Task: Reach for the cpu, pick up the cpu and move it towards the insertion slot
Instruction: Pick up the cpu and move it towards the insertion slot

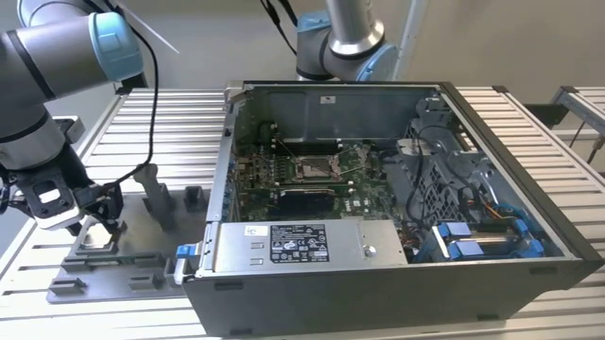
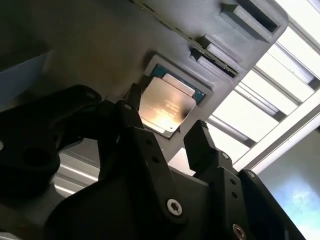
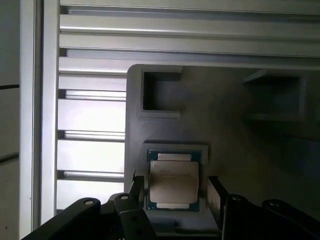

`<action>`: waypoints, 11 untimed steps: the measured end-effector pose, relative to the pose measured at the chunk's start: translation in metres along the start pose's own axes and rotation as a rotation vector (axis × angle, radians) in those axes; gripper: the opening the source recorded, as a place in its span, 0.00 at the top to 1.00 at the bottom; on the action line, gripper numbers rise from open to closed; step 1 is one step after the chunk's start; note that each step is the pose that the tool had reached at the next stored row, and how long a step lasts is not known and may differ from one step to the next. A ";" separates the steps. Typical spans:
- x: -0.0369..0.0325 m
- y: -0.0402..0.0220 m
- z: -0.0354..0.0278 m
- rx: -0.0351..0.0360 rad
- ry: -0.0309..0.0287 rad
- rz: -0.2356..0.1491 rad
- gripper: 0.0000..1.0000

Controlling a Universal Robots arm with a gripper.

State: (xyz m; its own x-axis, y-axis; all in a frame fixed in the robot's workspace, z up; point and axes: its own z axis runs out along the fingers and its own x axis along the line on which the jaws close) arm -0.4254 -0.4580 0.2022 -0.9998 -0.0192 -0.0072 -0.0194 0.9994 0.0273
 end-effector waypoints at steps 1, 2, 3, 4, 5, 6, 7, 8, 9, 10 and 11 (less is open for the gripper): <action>0.0000 0.0000 0.0011 0.0001 0.0001 0.000 0.00; 0.0001 -0.0001 0.0018 0.0002 0.0002 0.000 0.00; 0.0003 -0.0001 0.0023 0.0003 0.0004 0.000 0.00; 0.0006 -0.0001 0.0032 0.0002 0.0002 0.000 0.00; 0.0009 -0.0001 0.0042 0.0001 0.0000 0.000 0.00; 0.0009 -0.0001 0.0055 -0.0001 -0.0004 0.000 0.00; 0.0009 -0.0002 0.0071 0.0000 -0.0005 0.000 0.00; 0.0010 -0.0002 0.0086 0.0002 -0.0005 0.000 0.00; 0.0012 -0.0003 0.0099 0.0002 -0.0009 0.000 0.00; 0.0014 -0.0003 0.0111 0.0002 -0.0014 0.000 0.00; 0.0015 -0.0003 0.0119 0.0002 -0.0016 0.000 0.00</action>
State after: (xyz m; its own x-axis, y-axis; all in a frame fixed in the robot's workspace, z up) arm -0.4267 -0.4581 0.1903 -0.9998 -0.0192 -0.0087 -0.0195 0.9994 0.0271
